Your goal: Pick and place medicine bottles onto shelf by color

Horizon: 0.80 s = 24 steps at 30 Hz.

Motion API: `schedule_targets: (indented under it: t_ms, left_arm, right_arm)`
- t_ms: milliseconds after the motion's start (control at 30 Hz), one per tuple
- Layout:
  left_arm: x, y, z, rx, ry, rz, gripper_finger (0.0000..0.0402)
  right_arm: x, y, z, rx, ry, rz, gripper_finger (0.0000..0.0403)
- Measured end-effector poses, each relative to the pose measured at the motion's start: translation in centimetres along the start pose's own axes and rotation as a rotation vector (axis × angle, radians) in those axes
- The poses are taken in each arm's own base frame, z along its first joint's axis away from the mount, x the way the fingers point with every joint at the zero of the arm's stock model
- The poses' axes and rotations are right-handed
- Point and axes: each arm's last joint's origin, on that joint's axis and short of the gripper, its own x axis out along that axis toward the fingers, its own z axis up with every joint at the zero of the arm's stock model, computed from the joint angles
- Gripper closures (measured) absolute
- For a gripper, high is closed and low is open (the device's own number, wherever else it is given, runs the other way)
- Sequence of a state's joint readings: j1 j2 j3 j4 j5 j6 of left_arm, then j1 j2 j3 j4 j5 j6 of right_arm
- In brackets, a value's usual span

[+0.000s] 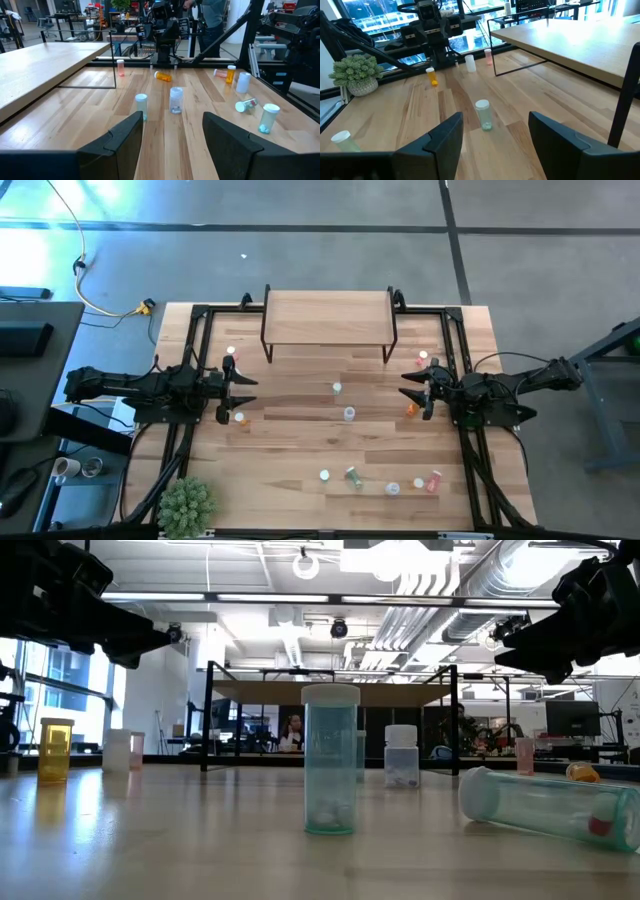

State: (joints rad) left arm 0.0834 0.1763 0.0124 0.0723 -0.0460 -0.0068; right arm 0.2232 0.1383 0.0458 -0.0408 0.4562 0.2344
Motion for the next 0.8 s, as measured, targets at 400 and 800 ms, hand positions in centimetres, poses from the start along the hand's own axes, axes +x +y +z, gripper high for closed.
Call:
schedule_targets:
  t_ms: [400, 800]
  left_arm:
    - [-0.01, 0.05, 0.31, -0.113, -0.032, 0.016, 0.0206]
    - [-0.02, 0.05, 0.58, -0.308, -0.062, 0.008, 0.0206]
  right_arm:
    - [0.00, 0.00, 0.01, 0.000, 0.000, 0.000, 0.0187]
    - [0.00, 0.01, 0.04, 0.003, -0.004, 0.001, 0.0187]
